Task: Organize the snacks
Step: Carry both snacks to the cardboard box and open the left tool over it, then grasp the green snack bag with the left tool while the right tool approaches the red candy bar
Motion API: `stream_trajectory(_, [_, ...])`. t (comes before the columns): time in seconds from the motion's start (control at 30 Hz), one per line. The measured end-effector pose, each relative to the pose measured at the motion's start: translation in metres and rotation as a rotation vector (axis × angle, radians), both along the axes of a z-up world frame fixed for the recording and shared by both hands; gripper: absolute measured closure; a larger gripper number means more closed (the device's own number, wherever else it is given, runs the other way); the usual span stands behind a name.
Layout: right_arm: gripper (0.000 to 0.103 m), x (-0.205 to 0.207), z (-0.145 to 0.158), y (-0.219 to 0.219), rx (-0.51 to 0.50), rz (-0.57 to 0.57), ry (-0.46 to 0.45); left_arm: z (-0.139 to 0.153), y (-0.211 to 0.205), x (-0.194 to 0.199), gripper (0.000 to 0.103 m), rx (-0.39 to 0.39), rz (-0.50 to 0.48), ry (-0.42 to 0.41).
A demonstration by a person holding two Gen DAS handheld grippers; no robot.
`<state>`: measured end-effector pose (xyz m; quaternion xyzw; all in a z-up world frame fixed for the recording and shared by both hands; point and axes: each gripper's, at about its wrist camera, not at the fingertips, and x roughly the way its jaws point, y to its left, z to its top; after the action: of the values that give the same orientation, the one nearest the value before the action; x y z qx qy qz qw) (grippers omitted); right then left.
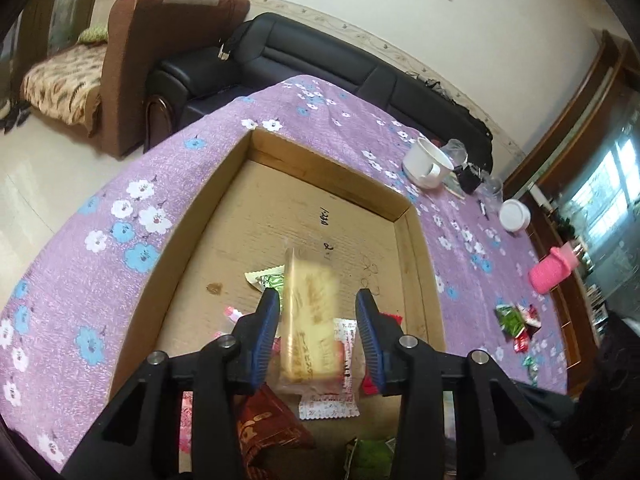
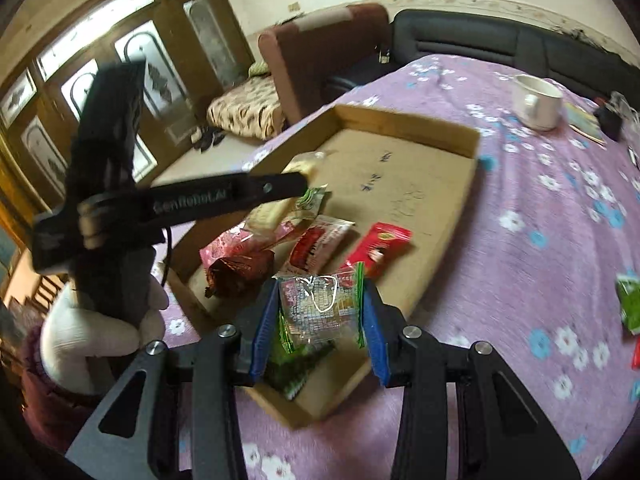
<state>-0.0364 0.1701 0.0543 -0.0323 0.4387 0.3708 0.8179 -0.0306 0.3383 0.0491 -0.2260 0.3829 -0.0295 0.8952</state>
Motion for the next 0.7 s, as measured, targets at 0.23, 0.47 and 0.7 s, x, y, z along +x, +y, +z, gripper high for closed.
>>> stream_trajectory(0.23, [0.055, 0.002, -0.01, 0.003, -0.003, -0.022, 0.01, 0.004, 0.006, -0.018, 0.046, -0.079, 0.024, -0.03])
stream_trajectory(0.47, [0.053, 0.0, 0.011, -0.072, 0.081, -0.164, -0.03, 0.028, -0.016, -0.053, 0.029, -0.151, -0.02, -0.139])
stream_trajectory(0.7, [0.053, 0.057, 0.016, -0.209, -0.062, -0.53, -0.055, 0.02, -0.052, -0.064, 0.028, -0.181, -0.129, -0.119])
